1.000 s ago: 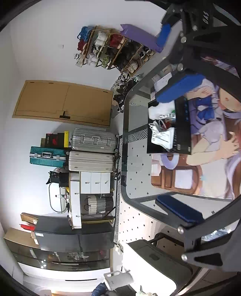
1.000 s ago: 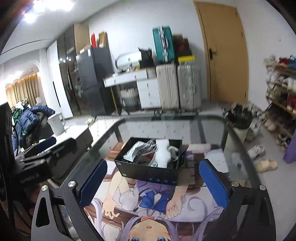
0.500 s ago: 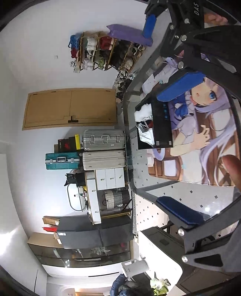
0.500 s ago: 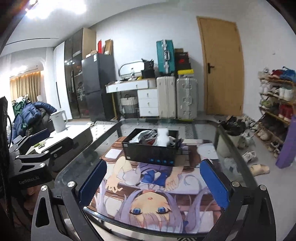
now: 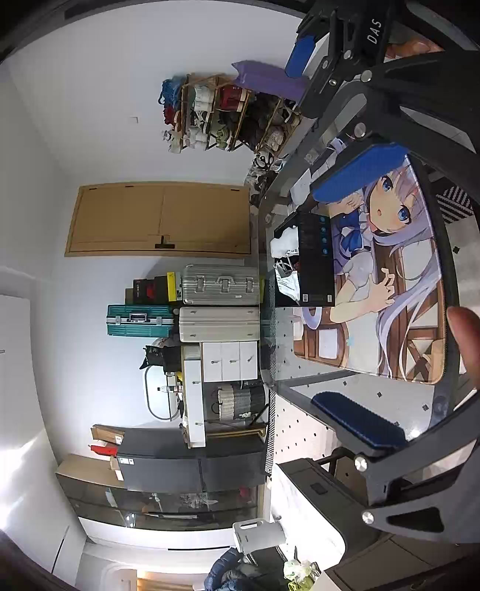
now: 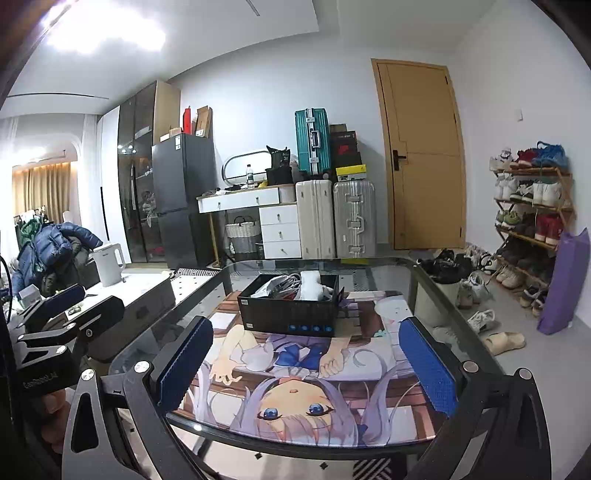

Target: Organize soft objects

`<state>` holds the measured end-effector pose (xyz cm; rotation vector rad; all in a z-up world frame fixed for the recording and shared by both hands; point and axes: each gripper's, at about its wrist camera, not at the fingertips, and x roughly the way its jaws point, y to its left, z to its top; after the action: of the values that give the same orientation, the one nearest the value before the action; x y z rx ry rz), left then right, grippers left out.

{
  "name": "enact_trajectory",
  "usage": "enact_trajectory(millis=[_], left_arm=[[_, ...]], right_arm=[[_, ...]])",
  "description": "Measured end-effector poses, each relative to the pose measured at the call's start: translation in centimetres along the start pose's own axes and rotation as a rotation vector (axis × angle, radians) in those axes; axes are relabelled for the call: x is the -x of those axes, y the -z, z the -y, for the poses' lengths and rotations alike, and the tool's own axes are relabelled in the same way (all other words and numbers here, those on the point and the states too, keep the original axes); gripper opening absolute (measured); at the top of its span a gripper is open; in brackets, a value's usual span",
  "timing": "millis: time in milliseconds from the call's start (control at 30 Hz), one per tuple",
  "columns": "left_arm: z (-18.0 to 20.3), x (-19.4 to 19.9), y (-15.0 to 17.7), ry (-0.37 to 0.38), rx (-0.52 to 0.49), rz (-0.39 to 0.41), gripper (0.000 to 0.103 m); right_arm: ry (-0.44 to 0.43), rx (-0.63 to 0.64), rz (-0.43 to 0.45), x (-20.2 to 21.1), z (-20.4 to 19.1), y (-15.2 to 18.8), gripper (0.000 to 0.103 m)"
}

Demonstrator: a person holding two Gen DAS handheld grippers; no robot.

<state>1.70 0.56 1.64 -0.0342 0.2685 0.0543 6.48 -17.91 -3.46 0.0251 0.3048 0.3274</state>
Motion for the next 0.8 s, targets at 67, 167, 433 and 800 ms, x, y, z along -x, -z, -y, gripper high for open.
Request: enact_trajectory(millis=[67, 167, 433, 800], left_arm=[[0.12, 0.21, 0.07, 0.005, -0.004, 0.003, 0.103], [0.17, 0.37, 0.10, 0.014, -0.008, 0.001, 0.103], [0.26, -0.10, 0.23, 0.010, -0.014, -0.024, 0.103], [0.23, -0.53, 0.41, 0.024, -0.024, -0.050, 0.103]], right_arm=[[-0.005, 0.002, -0.002, 0.20, -0.10, 0.24, 0.102], [-0.002, 0.008, -0.002, 0.04, -0.22, 0.27, 0.102], [-0.006, 0.006, -0.017, -0.28, -0.10, 0.32, 0.102], [-0.020, -0.010, -0.018, -0.45, 0.10, 0.53, 0.102]])
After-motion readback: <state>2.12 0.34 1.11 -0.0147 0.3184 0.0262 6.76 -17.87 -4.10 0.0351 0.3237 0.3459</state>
